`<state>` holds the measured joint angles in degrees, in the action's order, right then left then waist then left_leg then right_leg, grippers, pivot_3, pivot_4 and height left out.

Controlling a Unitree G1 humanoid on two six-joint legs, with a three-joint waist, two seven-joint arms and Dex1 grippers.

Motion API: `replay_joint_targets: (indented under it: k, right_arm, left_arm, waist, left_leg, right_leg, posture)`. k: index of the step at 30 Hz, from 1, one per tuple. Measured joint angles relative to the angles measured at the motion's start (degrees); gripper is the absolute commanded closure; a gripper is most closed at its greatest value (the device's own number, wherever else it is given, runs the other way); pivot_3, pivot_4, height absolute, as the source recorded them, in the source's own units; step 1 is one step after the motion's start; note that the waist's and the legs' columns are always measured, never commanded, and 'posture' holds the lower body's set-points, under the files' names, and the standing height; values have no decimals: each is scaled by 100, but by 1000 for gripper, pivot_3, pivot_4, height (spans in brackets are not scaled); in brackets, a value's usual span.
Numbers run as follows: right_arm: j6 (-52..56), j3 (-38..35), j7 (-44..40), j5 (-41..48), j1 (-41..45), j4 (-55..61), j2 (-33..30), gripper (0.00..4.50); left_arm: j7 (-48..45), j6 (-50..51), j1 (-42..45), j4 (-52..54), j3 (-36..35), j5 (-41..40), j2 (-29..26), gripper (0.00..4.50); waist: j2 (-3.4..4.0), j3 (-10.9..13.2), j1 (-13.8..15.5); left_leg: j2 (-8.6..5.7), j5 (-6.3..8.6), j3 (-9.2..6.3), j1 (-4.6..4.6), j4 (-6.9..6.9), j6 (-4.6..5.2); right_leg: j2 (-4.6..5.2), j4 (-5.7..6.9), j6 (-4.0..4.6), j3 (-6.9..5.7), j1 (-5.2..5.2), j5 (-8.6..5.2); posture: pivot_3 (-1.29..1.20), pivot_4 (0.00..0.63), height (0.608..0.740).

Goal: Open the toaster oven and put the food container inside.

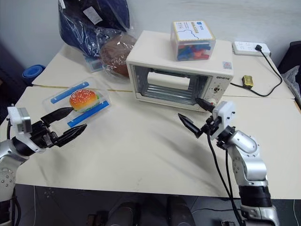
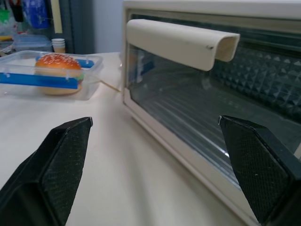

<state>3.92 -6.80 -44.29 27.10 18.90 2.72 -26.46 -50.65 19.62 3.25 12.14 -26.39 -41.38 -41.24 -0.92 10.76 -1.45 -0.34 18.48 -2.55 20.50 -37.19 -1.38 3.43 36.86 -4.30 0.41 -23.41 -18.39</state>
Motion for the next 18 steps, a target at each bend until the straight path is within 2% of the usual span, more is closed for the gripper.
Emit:
replay_joint_targets:
  k: [5,10,16,18]
  right_arm:
    - [-68,33,78,-153,576,-428,305,24]
    - [-284,201,-130,-94,619,-292,691,24]
    - [-667,494,-691,-266,-266,240,472,24]
    - [-862,546,-872,-417,-540,342,254,0]
  left_arm:
    - [205,220,-25,377,50,-98,140,0]
    - [304,243,-247,443,105,-78,378,0]
    - [358,148,-126,339,314,110,484,0]
    - [369,94,100,184,372,162,508,397]
  waist:
    - [0,0,-28]
    - [0,0,-14]
    - [0,0,-11]
    - [0,0,-12]
  left_leg:
    - [3,-3,5,2,0,-5]
    - [3,-3,4,2,-2,-5]
    - [2,-3,4,7,0,-5]
    - [2,-3,4,5,-2,-5]
  right_leg:
    - [-5,10,0,3,-10,0]
    - [-5,13,0,3,-10,0]
    - [-6,9,0,2,-13,0]
    - [-7,12,0,1,-12,0]
  posture:
    - [0,150,740]
    - [0,150,740]
    - [0,150,740]
    - [0,150,740]
